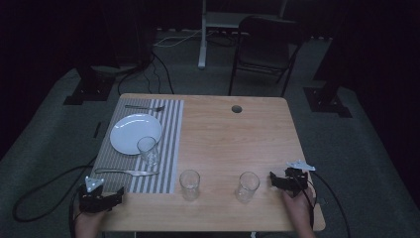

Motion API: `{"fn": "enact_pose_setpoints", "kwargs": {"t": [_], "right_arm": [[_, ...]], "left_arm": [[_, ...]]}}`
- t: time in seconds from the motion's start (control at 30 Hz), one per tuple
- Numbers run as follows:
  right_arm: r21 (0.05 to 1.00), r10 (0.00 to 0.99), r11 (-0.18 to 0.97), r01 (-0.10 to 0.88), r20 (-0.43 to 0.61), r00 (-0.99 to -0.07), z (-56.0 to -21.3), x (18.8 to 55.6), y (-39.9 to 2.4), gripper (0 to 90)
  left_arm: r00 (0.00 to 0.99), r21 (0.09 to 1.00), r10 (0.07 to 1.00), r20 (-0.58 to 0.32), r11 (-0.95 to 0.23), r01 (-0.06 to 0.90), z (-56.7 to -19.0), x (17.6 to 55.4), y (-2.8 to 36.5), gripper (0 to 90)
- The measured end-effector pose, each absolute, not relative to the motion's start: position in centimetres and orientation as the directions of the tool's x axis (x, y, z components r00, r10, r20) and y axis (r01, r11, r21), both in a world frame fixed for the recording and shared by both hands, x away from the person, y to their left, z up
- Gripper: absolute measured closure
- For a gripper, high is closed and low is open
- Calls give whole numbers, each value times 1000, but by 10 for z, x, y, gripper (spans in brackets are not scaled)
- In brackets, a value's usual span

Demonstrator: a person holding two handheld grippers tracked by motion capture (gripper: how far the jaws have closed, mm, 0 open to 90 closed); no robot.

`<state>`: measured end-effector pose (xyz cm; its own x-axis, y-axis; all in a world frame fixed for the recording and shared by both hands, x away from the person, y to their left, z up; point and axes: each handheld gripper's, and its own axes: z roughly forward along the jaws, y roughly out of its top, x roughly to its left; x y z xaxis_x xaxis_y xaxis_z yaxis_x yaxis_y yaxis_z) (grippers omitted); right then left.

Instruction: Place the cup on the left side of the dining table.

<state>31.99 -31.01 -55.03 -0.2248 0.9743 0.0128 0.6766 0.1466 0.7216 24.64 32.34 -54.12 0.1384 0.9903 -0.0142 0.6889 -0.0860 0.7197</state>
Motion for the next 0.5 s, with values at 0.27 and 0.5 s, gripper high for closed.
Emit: {"fn": "enact_pose_setpoints", "kwargs": {"t": [0.27,0.5], "right_arm": [[722,974,147,676,12,-225,-550,320,-310,123],[722,974,147,676,13,-225,-550,320,-310,123]], "left_arm": [[152,711,988,-5,-103,696,-545,255,324,103],[148,706,989,14,-115,699,-546,255,322,103]]}}
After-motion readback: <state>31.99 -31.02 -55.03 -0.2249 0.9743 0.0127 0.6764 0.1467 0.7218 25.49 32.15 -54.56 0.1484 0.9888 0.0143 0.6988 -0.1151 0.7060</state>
